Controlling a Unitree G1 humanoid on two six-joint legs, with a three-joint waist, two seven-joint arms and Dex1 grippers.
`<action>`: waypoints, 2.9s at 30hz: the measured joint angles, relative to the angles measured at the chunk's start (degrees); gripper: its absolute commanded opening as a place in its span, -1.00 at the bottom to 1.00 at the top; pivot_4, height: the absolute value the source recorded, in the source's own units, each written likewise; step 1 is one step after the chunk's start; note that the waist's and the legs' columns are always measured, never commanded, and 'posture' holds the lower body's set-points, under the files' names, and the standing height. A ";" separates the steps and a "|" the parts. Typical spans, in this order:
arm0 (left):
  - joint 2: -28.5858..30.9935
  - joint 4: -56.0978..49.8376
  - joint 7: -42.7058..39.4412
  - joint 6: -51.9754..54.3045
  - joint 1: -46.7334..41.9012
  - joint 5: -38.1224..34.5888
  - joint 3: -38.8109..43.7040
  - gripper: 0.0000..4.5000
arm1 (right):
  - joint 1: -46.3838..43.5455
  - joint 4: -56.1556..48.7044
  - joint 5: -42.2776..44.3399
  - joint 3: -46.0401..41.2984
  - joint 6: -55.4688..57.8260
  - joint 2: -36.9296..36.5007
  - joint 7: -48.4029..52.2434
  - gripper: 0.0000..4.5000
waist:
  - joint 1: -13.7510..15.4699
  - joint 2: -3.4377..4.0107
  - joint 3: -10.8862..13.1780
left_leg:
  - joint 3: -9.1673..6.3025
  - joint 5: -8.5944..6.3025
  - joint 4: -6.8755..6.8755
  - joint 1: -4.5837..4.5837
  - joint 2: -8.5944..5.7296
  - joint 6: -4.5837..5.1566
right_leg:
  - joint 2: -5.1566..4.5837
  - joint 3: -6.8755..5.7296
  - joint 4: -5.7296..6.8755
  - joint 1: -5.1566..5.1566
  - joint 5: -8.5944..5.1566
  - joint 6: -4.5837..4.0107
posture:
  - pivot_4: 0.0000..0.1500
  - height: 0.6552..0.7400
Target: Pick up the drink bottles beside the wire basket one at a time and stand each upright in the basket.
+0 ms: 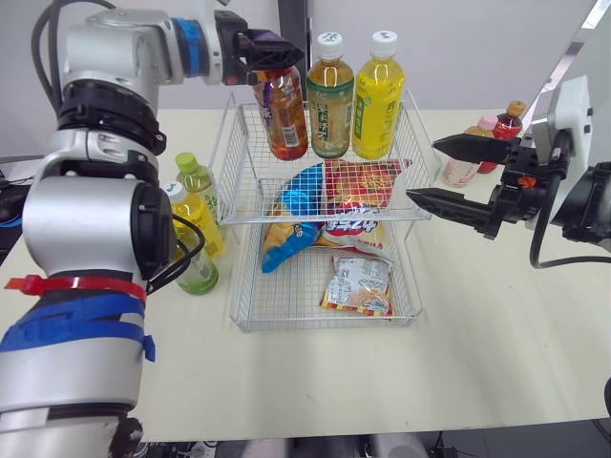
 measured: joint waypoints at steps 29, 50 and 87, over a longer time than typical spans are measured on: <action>16.78 -28.06 -3.95 16.69 10.73 -5.00 5.49 0.99 | 1.03 0.51 -2.16 0.73 -3.49 0.79 2.46 1.00 | -0.29 0.03 -0.02 | -0.04 0.01 0.00 0.08 0.03 0.00 | 0.03 0.06 0.06 0.04 0.00 0.00 | 1.00 1.00; 30.16 -82.60 5.57 48.09 67.80 -28.76 42.95 0.99 | -4.62 7.95 -7.36 8.86 -9.78 4.34 17.16 1.00 | 0.41 0.08 -0.04 | -0.05 0.02 -0.03 0.22 0.18 -0.01 | 0.01 0.10 0.01 0.11 0.03 -0.09 | 1.00 1.00; 0.66 -108.31 47.39 38.00 87.75 -34.55 36.98 0.99 | -8.23 8.21 -8.90 15.46 -10.67 9.33 29.29 1.00 | 2.28 0.15 -0.09 | 0.17 0.02 -0.09 0.34 0.99 -0.07 | 0.86 0.18 -0.63 0.28 0.61 -0.66 | 1.00 1.00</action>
